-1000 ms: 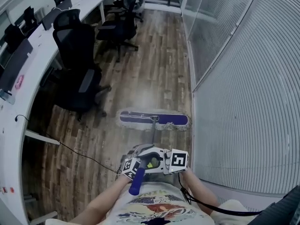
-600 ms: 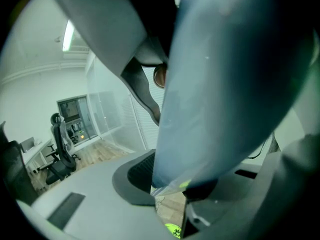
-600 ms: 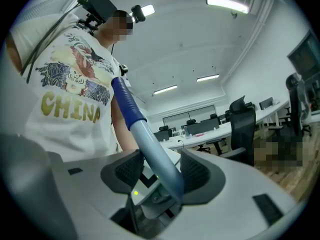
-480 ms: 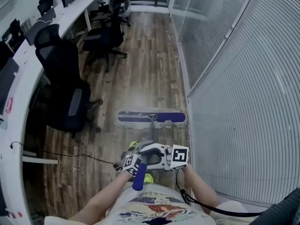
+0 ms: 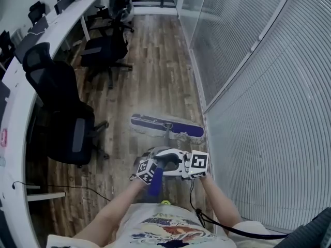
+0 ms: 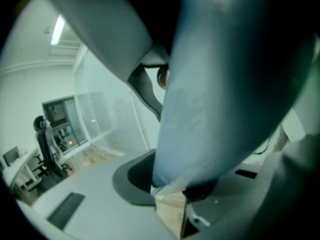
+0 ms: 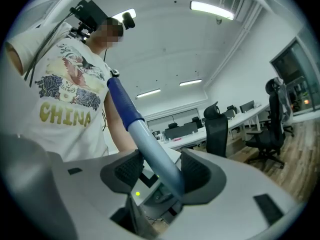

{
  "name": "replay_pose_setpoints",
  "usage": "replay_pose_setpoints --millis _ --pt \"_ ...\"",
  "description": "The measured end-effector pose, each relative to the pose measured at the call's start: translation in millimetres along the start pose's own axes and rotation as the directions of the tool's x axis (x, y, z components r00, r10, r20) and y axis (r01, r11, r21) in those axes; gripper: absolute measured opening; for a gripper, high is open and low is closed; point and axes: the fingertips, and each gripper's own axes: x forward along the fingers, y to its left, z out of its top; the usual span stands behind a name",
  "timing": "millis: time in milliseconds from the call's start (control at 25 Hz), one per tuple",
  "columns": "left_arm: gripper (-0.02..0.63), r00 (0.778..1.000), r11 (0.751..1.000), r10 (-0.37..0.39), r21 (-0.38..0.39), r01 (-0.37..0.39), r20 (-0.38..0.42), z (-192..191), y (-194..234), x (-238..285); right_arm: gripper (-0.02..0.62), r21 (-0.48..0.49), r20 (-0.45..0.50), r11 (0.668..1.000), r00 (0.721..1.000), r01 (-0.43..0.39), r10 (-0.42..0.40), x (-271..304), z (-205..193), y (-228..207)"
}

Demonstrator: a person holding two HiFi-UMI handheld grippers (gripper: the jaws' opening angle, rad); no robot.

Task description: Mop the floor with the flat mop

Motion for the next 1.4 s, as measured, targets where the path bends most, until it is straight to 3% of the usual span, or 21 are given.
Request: replay_pose_setpoints --millis 200,480,920,1400 --pt "0.063 0.999 0.999 -0.033 0.033 0.033 -0.013 -3 9 4 0.227 0.013 0.022 0.999 0.999 0.043 -0.043 0 2 -13" --pt "0.063 0.999 0.999 -0.015 0.033 0.016 -0.037 5 -43 -7 0.235 0.022 0.064 0.998 0.996 0.056 -0.057 -13 -11 41" --pt "0.063 0.995 0.997 0.074 0.002 -0.074 -0.07 15 -187 -48 0.236 0.014 0.082 0.999 0.996 -0.048 0.046 -30 -58 196" --pt "0.063 0.982 0.98 0.167 -0.096 -0.175 -0.089 2 -337 -154 0.238 0.016 0.041 0.985 0.985 -0.171 0.17 18 -95 377"
